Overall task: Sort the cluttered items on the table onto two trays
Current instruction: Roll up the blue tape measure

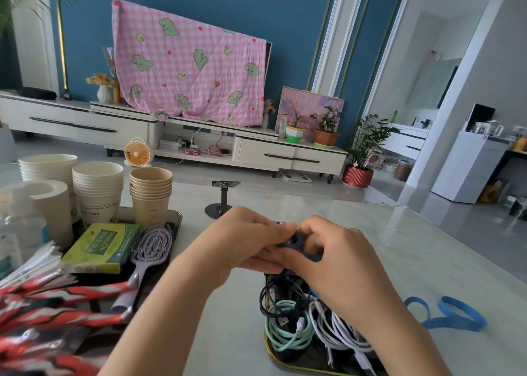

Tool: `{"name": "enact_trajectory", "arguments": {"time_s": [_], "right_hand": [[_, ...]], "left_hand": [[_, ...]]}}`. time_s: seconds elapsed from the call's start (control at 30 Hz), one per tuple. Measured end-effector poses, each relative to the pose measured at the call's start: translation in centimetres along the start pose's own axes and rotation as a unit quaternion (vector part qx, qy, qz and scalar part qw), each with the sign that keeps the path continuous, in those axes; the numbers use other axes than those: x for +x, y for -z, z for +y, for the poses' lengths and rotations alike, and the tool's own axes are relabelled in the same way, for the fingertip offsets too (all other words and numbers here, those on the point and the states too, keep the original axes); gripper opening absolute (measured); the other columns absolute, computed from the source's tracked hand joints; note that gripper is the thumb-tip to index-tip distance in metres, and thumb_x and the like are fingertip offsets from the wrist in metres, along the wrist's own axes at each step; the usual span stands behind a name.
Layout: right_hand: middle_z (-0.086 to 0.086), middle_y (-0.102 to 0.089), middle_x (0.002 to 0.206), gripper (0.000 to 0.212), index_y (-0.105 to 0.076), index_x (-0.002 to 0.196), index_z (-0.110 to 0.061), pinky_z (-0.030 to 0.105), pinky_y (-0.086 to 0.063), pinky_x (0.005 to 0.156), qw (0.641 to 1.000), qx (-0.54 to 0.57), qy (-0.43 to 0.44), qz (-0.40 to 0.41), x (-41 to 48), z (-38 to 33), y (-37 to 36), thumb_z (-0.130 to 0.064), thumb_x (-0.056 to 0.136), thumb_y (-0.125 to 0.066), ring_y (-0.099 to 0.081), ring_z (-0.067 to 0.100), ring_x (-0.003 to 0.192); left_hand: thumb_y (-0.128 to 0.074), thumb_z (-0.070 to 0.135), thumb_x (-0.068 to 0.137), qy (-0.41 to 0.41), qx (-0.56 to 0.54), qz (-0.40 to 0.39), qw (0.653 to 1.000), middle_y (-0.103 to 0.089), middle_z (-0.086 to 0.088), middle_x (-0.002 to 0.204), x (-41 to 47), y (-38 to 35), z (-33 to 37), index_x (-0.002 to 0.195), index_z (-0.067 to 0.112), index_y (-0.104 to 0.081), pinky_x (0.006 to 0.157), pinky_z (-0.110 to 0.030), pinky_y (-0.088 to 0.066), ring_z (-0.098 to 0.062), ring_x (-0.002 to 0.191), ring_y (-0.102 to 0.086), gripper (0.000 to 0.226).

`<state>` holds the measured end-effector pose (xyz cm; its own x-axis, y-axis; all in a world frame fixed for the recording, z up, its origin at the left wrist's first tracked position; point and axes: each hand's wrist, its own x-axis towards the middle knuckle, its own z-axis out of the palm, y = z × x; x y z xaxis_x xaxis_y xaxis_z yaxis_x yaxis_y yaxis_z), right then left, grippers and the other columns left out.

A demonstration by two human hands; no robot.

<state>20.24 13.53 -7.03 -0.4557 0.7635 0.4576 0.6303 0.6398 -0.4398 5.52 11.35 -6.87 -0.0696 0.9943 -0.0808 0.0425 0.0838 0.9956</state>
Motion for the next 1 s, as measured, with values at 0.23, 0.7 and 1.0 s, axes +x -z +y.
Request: {"name": "enact_trajectory", "arguments": {"time_s": [0.23, 0.7, 1.0], "right_hand": [[-0.003, -0.067, 0.074, 0.025, -0.061, 0.095, -0.035, 0.032, -0.049, 0.073, 0.977, 0.103, -0.013, -0.184, -0.5, -0.4, 0.8, -0.034, 0.074, -0.075, -0.062, 0.011, 0.067], [-0.010, -0.054, 0.059, 0.023, -0.043, 0.083, -0.026, 0.020, -0.034, 0.046, 0.991, -0.019, -0.068, 0.112, -0.2, -1.1, -1.2, -0.045, 0.085, -0.055, -0.050, 0.005, 0.054], [-0.009, -0.048, 0.043, 0.010, -0.052, 0.089, -0.025, 0.024, -0.037, 0.045, 0.993, 0.037, -0.017, 0.111, 0.1, 0.4, -1.3, -0.031, 0.087, -0.059, -0.046, 0.010, 0.043]], "left_hand": [[-0.066, 0.033, 0.061, 0.065, 0.129, -0.152, 0.978, -0.073, -0.013, 0.077, -1.2, 2.7, 0.4, 0.082, 0.006, -0.069, 0.062, -0.021, -0.055, -0.016, 0.068, -0.070, 0.035], [-0.062, 0.017, 0.087, -0.036, -0.222, 0.045, 0.973, -0.070, -0.012, 0.070, 0.5, -3.1, -0.4, 0.084, 0.000, -0.069, 0.053, -0.021, -0.052, -0.015, 0.057, -0.065, 0.019], [-0.061, 0.012, 0.088, -0.025, -0.171, 0.032, 0.984, -0.070, -0.012, 0.072, 0.5, -2.7, -0.2, 0.085, 0.002, -0.069, 0.054, -0.022, -0.054, -0.015, 0.057, -0.066, 0.013]]}}
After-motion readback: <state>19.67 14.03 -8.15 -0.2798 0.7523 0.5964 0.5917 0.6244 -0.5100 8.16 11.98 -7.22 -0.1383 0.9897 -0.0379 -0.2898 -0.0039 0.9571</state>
